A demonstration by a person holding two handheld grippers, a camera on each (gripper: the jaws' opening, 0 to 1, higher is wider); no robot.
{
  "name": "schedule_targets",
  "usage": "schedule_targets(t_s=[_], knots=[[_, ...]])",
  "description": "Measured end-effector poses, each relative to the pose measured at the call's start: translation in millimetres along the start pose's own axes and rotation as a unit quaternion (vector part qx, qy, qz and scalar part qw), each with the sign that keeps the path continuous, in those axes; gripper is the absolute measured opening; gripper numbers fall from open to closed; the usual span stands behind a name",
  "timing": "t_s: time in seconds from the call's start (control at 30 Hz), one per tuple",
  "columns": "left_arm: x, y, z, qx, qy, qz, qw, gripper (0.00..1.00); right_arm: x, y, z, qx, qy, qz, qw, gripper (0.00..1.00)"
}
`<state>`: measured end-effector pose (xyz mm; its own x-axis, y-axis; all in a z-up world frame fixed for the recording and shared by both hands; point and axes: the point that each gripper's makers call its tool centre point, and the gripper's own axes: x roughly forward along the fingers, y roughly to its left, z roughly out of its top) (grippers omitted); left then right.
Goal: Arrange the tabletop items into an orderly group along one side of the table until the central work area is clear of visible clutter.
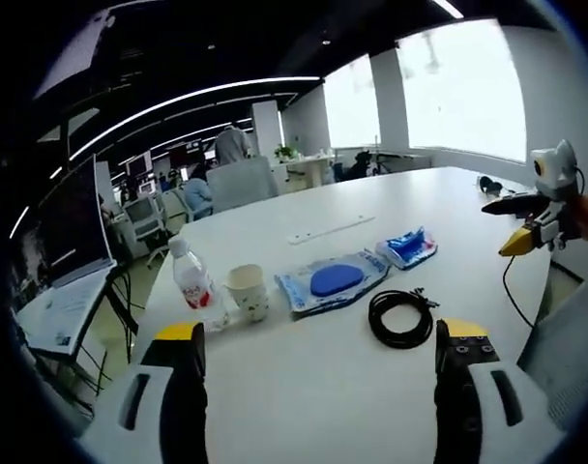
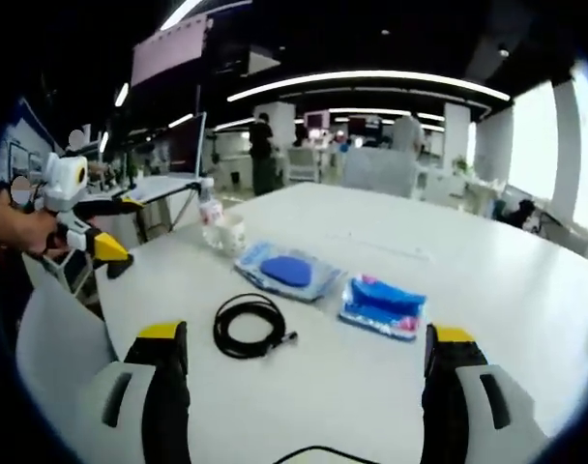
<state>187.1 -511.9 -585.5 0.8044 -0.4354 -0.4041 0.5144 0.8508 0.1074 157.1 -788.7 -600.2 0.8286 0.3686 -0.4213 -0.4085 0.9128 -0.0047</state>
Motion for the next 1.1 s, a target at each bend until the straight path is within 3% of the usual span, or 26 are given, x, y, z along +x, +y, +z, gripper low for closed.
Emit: schedule_targets(t_s=[0.23,0.43,0.57,0.67,0.83,1.1], knots=[[-18,-2.7,-18.8,-0.009,-0.008,0.0,0.9999,0.99,-17,18,-4.7,0.001,-0.022,-0.018,0.9996,1.0],[-25,-5.3,-23.7,0.017,-0.01,0.002,0.9998,0.99,-28,24,0.6,0.017,-0.052,-0.038,0.9978,1.0],[-30,-4.1,-28.5,0.003,-0.013,0.007,0.9999,0.99,-29,27,-6.3,0.004,-0.046,-0.058,0.9972,1.0],[-36,-0.3,-33.2,-0.015,-0.023,0.018,0.9995,0.99,-29,33,-12.5,0.032,-0.053,-0.057,0.9964,1.0],[-35,0.7,-45.0,-0.029,-0.023,0.03,0.9989,0.98,-27,38,-18.4,0.028,-0.056,-0.067,0.9958,1.0],[-37,-3.0,-41.7,0.002,-0.05,0.047,0.9976,0.97,-29,32,-15.3,0.008,-0.07,-0.092,0.9933,1.0]])
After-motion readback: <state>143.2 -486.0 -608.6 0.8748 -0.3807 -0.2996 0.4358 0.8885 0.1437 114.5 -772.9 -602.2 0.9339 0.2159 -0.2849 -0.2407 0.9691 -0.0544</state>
